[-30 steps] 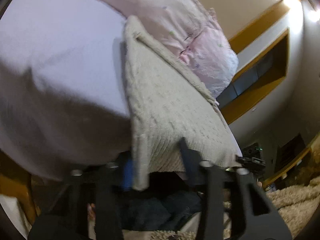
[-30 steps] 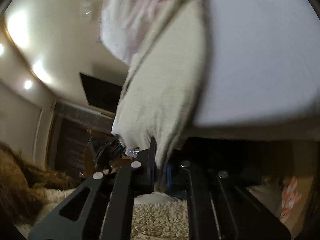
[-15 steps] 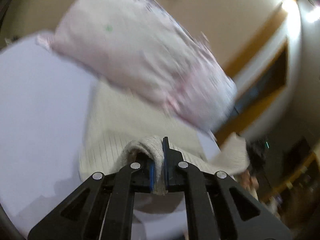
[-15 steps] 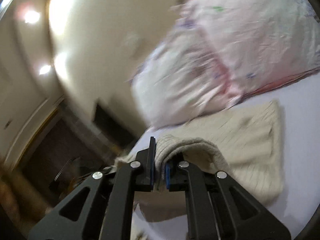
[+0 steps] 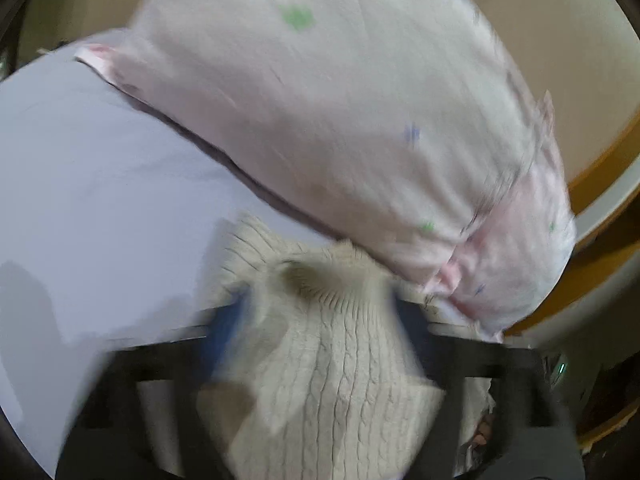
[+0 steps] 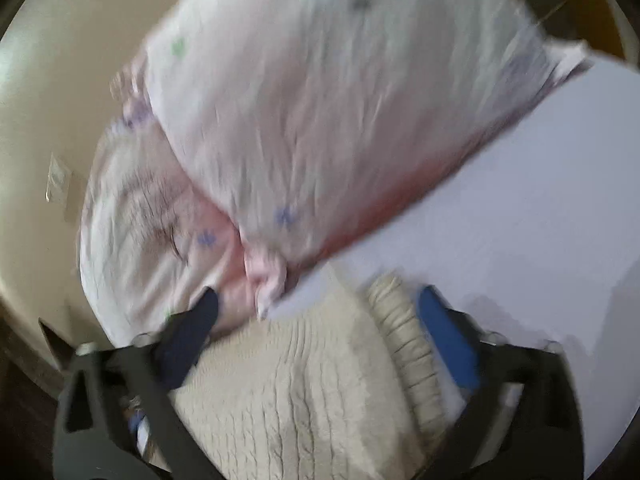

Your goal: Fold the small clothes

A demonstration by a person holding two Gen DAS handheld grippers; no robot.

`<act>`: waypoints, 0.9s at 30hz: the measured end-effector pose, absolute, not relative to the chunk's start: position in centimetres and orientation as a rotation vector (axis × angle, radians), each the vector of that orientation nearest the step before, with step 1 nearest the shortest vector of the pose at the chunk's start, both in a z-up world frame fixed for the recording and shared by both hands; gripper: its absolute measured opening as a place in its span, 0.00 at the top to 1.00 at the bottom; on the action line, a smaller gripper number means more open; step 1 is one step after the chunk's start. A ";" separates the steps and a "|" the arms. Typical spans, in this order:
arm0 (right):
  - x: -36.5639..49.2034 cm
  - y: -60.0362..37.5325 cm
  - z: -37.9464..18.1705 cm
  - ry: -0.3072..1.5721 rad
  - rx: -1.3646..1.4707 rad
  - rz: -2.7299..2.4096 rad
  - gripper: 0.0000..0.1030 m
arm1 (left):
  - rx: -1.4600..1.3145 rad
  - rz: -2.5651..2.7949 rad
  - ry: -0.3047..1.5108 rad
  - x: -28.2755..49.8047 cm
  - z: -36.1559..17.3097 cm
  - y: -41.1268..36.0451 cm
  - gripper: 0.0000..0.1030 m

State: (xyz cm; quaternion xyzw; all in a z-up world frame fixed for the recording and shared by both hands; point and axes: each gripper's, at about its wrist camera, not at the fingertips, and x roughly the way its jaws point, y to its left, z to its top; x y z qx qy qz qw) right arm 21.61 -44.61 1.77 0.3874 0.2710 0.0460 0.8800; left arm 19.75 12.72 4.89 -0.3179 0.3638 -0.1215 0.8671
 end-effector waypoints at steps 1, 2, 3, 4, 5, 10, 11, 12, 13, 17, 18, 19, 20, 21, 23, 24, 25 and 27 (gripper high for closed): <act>21.8 -44.9 2.0 0.540 0.822 0.133 0.02 | -0.674 -0.249 0.731 18.7 5.1 13.7 0.10; 21.4 -45.1 2.3 0.519 0.825 0.158 0.02 | -0.667 -0.263 0.729 18.0 5.3 14.3 0.10; 21.0 -45.2 2.4 0.505 0.817 0.164 0.02 | -0.654 -0.270 0.746 17.7 5.2 14.7 0.10; 20.8 -45.2 2.4 0.500 0.805 0.167 0.02 | -0.634 -0.272 0.768 17.5 4.9 14.8 0.12; 20.9 -45.0 2.4 0.505 0.797 0.169 0.02 | -0.596 -0.272 0.812 17.4 4.2 14.6 0.14; 21.8 -43.8 1.8 0.558 0.780 0.209 0.02 | -0.570 -0.290 0.941 18.0 1.4 13.5 0.37; 21.8 -43.8 1.7 0.564 0.782 0.216 0.02 | -0.573 -0.288 0.957 17.9 0.9 13.5 0.40; 21.5 -44.0 2.0 0.568 0.786 0.220 0.02 | -0.570 -0.278 0.938 17.6 0.7 13.4 0.42; 21.4 -44.0 2.0 0.570 0.793 0.224 0.02 | -0.563 -0.264 0.928 17.4 0.6 13.0 0.45; 21.5 -44.8 1.5 0.593 0.859 0.259 0.02 | -0.699 -0.318 0.961 16.8 -0.4 12.4 0.79; 21.5 -45.1 1.3 0.598 0.887 0.276 0.02 | -0.730 -0.331 0.949 16.6 0.0 12.2 0.81; 21.5 -45.3 1.3 0.597 0.899 0.281 0.02 | -0.751 -0.351 0.933 16.4 0.6 12.0 0.82; 21.4 -45.5 1.4 0.592 0.909 0.287 0.02 | -0.788 -0.406 0.897 16.3 2.0 11.1 0.82; 21.2 -45.8 1.6 0.582 0.916 0.293 0.02 | -0.806 -0.451 0.866 16.2 3.2 10.2 0.83; 20.8 -46.4 2.3 0.555 0.915 0.302 0.02 | -0.826 -0.570 0.795 16.3 6.2 7.2 0.83; 20.6 -46.7 2.6 0.542 0.912 0.303 0.02 | -0.825 -0.636 0.768 16.5 7.5 5.1 0.83; 20.4 -47.0 3.0 0.528 0.904 0.302 0.02 | -0.828 -0.703 0.750 16.8 8.4 2.9 0.83; 19.8 -47.7 3.7 0.502 0.874 0.274 0.02 | -0.858 -0.856 0.764 18.4 8.9 -3.4 0.83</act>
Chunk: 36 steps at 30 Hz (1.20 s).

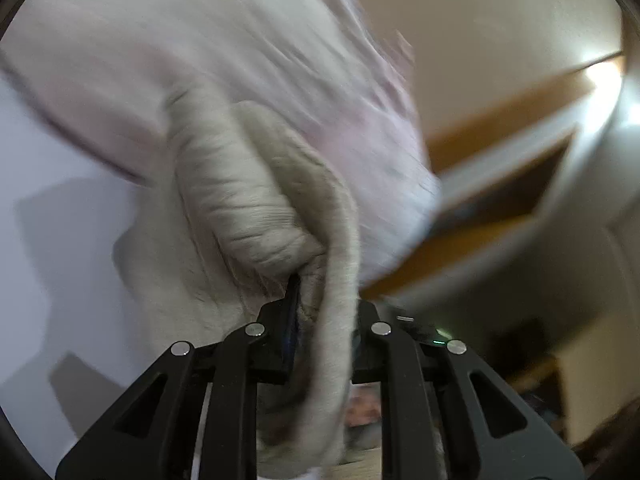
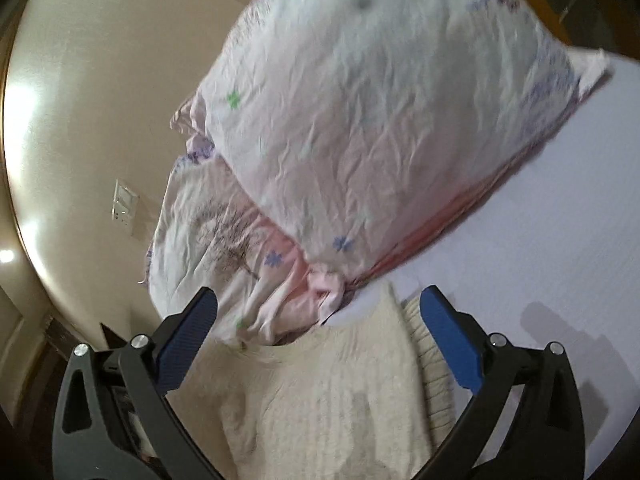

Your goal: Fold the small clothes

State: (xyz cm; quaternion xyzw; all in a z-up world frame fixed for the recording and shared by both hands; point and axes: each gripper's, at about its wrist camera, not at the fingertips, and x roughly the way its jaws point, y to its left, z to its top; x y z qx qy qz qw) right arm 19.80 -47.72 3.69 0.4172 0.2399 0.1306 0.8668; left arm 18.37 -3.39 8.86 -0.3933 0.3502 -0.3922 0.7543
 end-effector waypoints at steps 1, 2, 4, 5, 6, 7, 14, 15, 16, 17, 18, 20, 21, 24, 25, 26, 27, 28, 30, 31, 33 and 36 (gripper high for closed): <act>19.6 -48.2 3.9 0.497 0.852 0.252 0.02 | -0.876 -0.905 0.795 19.2 8.4 -6.3 0.82; 19.4 -48.8 4.1 0.500 0.828 0.226 0.02 | -0.913 -0.960 0.865 20.3 7.2 -10.0 0.82; 19.3 -49.9 3.9 0.511 0.815 0.195 0.02 | -0.970 -1.048 1.036 21.9 4.5 -15.6 0.80; 19.2 -51.0 3.6 0.521 0.832 0.178 0.02 | -1.015 -1.111 1.110 22.4 3.1 -18.0 0.80; 19.2 -51.5 3.3 0.529 0.851 0.178 0.02 | -1.033 -1.140 1.131 22.5 2.6 -18.8 0.80; 19.2 -52.5 2.8 0.539 0.897 0.186 0.02 | -1.030 -1.148 1.123 22.4 2.6 -19.0 0.80; 21.7 -51.4 1.0 0.786 0.926 0.355 0.02 | -0.607 -0.750 0.888 19.4 6.7 -10.5 0.43; 22.1 -50.8 0.6 0.838 0.918 0.366 0.02 | -0.559 -0.701 0.891 18.9 6.3 -9.7 0.43; 22.5 -50.3 -0.1 0.895 0.906 0.366 0.02 | -0.524 -0.673 0.903 18.7 5.9 -9.3 0.42; 23.0 -49.6 -0.8 0.959 0.876 0.343 0.02 | -0.492 -0.649 0.922 18.4 5.3 -9.3 0.40; 23.1 -49.2 -1.1 0.984 0.856 0.330 0.02 | -0.453 -0.625 0.944 18.2 4.6 -9.6 0.36; 23.3 -48.6 -1.7 1.020 0.836 0.331 0.03 | -0.382 -0.590 0.973 18.0 3.6 -10.8 0.33; 23.2 -48.5 -2.0 1.021 0.843 0.345 0.05 | -0.355 -0.586 0.982 17.8 3.3 -11.0 0.30; 23.3 -47.9 -2.4 1.016 0.853 0.405 0.14 | -0.322 -0.600 0.992 17.6 2.4 -11.7 0.19; 23.4 -47.6 -2.4 1.020 0.846 0.421 0.16 | -0.315 -0.596 0.994 17.6 2.2 -12.1 0.18; 23.4 -47.1 -2.5 1.028 0.822 0.422 0.20 | -0.305 -0.592 1.000 17.5 1.8 -12.5 0.18; 23.3 -46.7 -2.6 1.034 0.802 0.416 0.31 | -0.308 -0.593 1.007 17.8 1.3 -12.8 0.18; 23.4 -46.6 -2.7 1.039 0.801 0.413 0.39 | -0.322 -0.599 1.017 18.0 0.8 -13.2 0.20; 23.3 -47.0 -3.6 1.036 0.883 0.448 0.59 | -0.356 -0.620 0.999 18.3 0.3 -13.0 0.35; 23.4 -47.2 -3.8 1.023 0.927 0.474 0.61 | -0.380 -0.631 1.000 18.2 0.5 -12.2 0.47; 23.1 -47.0 -3.5 0.978 0.971 0.544 0.64 | -0.433 -0.675 0.999 18.2 1.2 -10.5 0.57; 23.6 -44.3 -2.6 0.938 0.960 0.699 0.65 | -0.404 -0.651 0.929 17.4 2.7 -7.7 0.58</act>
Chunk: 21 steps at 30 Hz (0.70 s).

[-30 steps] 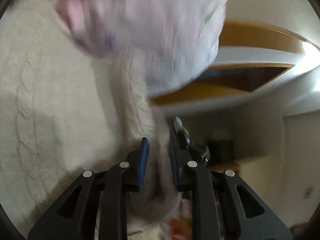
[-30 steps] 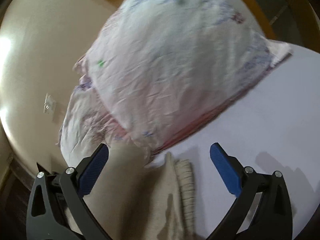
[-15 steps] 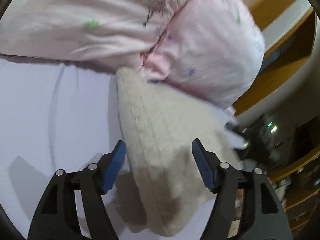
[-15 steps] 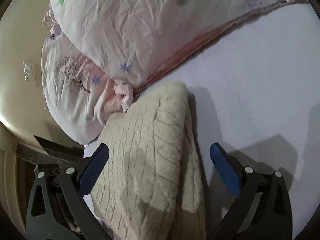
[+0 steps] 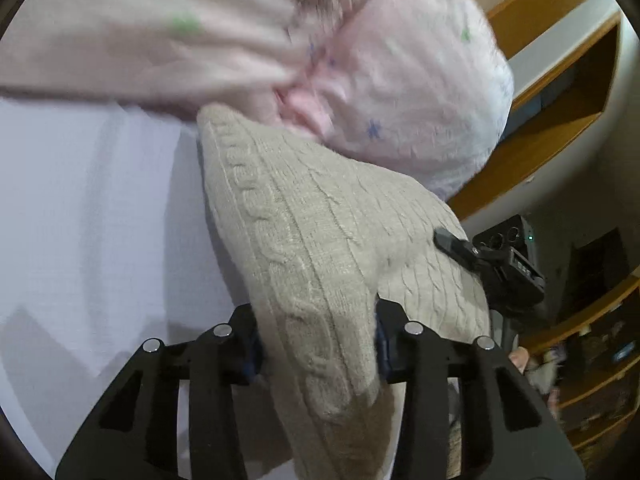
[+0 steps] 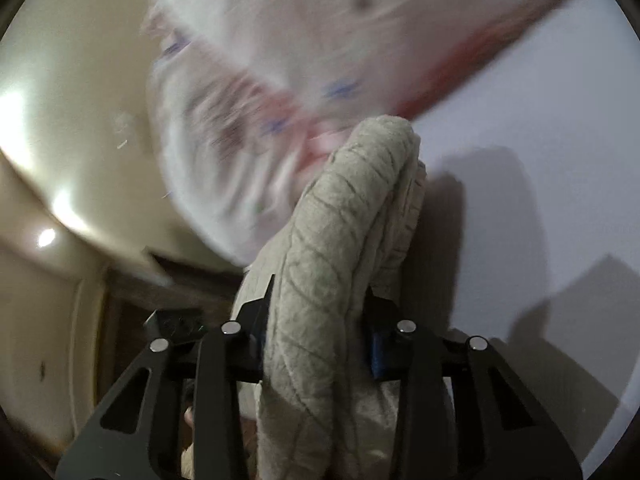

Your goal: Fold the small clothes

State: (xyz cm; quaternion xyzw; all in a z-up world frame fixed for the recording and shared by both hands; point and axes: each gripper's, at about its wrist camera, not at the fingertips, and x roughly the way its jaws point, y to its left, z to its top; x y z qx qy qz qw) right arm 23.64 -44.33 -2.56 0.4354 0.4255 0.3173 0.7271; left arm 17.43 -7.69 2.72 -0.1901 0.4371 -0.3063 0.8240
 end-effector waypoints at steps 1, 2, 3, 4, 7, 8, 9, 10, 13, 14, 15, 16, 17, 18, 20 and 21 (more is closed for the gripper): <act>24.1 -42.9 -2.3 0.947 0.918 0.709 0.65 | -0.382 -0.626 0.904 17.3 3.0 -6.6 0.56; 24.6 -42.0 -2.2 0.960 0.869 0.683 0.65 | -0.348 -0.581 0.897 17.5 3.0 -5.7 0.53; 24.9 -40.6 -1.9 0.981 0.743 0.588 0.63 | -0.316 -0.535 0.906 17.8 2.8 -5.2 0.48; 25.0 -39.8 -1.5 0.981 0.633 0.500 0.60 | -0.298 -0.493 0.917 17.9 2.5 -4.8 0.43; 22.4 -39.4 1.8 0.816 0.289 0.134 0.33 | -0.271 -0.439 0.864 16.0 2.8 -4.1 0.31; 21.6 -39.3 2.6 0.780 0.236 0.057 0.29 | -0.202 -0.401 0.818 14.7 3.5 -4.3 0.28; 20.1 -39.4 3.9 0.723 0.163 -0.075 0.26 | -0.151 -0.367 0.790 13.8 3.9 -4.4 0.21; 18.6 -39.5 4.8 0.687 0.136 -0.113 0.19 | -0.104 -0.333 0.766 13.0 4.2 -4.6 0.18; 13.9 -39.9 6.1 0.649 0.156 -0.004 0.02 | 0.040 -0.231 0.740 9.4 4.1 -5.1 0.01; 13.0 -39.8 6.1 0.663 0.159 0.025 0.02 | 0.072 -0.195 0.745 8.5 3.7 -5.4 0.01; 11.7 -38.8 5.8 0.703 0.152 0.069 0.02 | 0.091 -0.176 0.759 7.8 3.4 -5.4 0.01; 10.9 -38.1 5.4 0.740 0.139 0.095 0.02 | 0.097 -0.172 0.771 7.6 3.1 -5.8 0.01; 9.7 -37.4 4.6 0.784 0.119 0.114 0.02 | 0.093 -0.179 0.799 7.3 2.6 -6.1 0.01; 9.1 -36.5 4.3 0.801 0.105 0.114 0.02 | 0.085 -0.193 0.825 7.2 2.2 -6.5 0.01; 8.2 -34.6 3.0 0.846 0.061 0.110 0.02 | 0.084 -0.207 0.853 6.6 1.2 -6.6 0.01; 8.4 -33.9 2.5 0.865 0.046 0.112 0.02 | 0.096 -0.198 0.858 6.6 0.8 -6.8 0.01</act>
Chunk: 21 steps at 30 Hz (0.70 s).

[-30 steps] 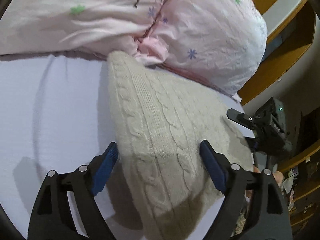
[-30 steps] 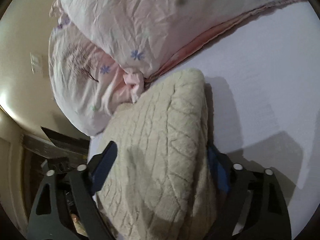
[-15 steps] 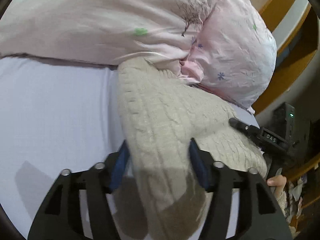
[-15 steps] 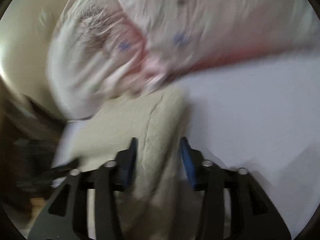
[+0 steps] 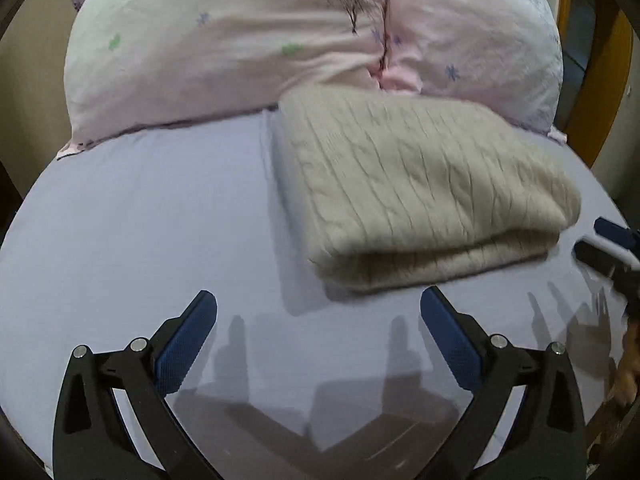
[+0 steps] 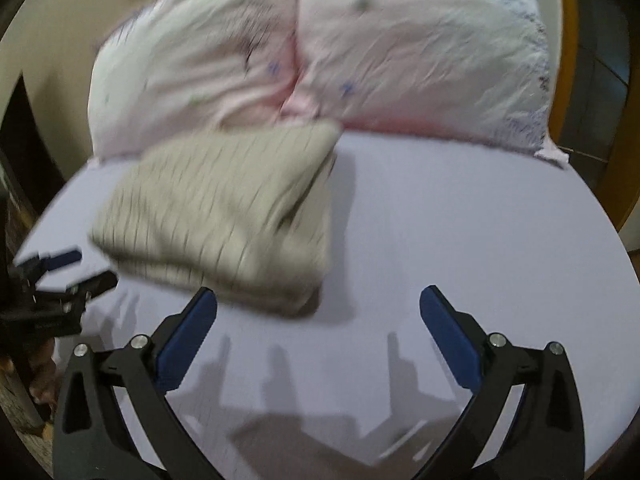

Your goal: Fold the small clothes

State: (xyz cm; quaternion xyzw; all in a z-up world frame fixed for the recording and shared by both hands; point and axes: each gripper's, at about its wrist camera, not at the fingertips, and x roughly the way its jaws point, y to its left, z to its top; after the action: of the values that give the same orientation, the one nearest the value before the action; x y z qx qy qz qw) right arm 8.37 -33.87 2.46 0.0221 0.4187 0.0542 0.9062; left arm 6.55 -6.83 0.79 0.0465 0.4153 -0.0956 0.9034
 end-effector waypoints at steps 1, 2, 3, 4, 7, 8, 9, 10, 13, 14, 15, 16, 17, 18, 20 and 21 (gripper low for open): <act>8.8 -32.5 1.9 0.891 0.033 0.114 0.02 | 0.105 -0.192 0.866 6.3 0.5 -6.9 0.01; 8.9 -31.7 1.2 0.920 0.027 0.112 0.02 | 0.115 -0.186 0.886 6.4 0.1 -7.1 0.01; 9.3 -31.0 0.5 0.951 0.024 0.101 0.02 | 0.125 -0.180 0.900 6.5 -0.1 -7.3 0.01; 9.5 -30.4 0.1 0.969 0.017 0.092 0.02 | 0.136 -0.172 0.905 6.4 -0.2 -7.4 0.01; 9.9 -28.9 -0.6 0.997 -0.010 0.083 0.02 | 0.123 -0.173 0.913 6.5 -0.4 -7.2 0.01; 10.0 -28.4 -0.7 1.000 -0.027 0.068 0.02 | 0.110 -0.176 0.917 6.5 -0.4 -7.0 0.01; 10.0 -28.2 -0.8 0.998 -0.026 0.069 0.02 | 0.114 -0.176 0.915 6.6 -0.4 -7.0 0.01; 10.0 -28.0 -0.8 0.998 -0.027 0.071 0.02 | 0.115 -0.175 0.915 6.7 -0.4 -7.1 0.01; 9.9 -28.0 -0.9 0.999 -0.022 0.072 0.02 | 0.115 -0.176 0.915 6.5 -0.4 -7.2 0.01; 9.7 -28.0 -0.9 0.999 -0.023 0.070 0.02 | 0.115 -0.178 0.914 6.5 -0.5 -7.2 0.01; 9.8 -28.0 -0.8 0.999 -0.025 0.069 0.02 | 0.116 -0.177 0.914 6.5 -0.5 -7.2 0.01; 9.8 -28.1 -0.8 0.999 -0.024 0.069 0.02 | 0.116 -0.178 0.914 6.5 -0.5 -7.2 0.01; 9.8 -28.0 -0.8 0.999 -0.024 0.069 0.02 | 0.116 -0.179 0.913 6.5 -0.5 -7.2 0.01; 9.8 -28.0 -0.8 0.999 -0.025 0.070 0.02 | 0.116 -0.180 0.913 6.5 -0.5 -7.2 0.01; 9.8 -28.0 -0.8 0.999 -0.025 0.070 0.02 | 0.116 -0.180 0.913 6.6 -0.5 -7.2 0.01; 9.9 -28.1 -0.8 0.999 -0.025 0.070 0.02 | 0.116 -0.180 0.913 6.6 -0.5 -7.2 0.01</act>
State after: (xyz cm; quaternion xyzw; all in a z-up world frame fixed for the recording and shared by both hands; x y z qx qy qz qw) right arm 9.87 -28.08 -0.84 -0.0122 0.4790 0.0338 0.8771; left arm 6.59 -7.18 -0.49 0.0560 0.4399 -0.0869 0.8921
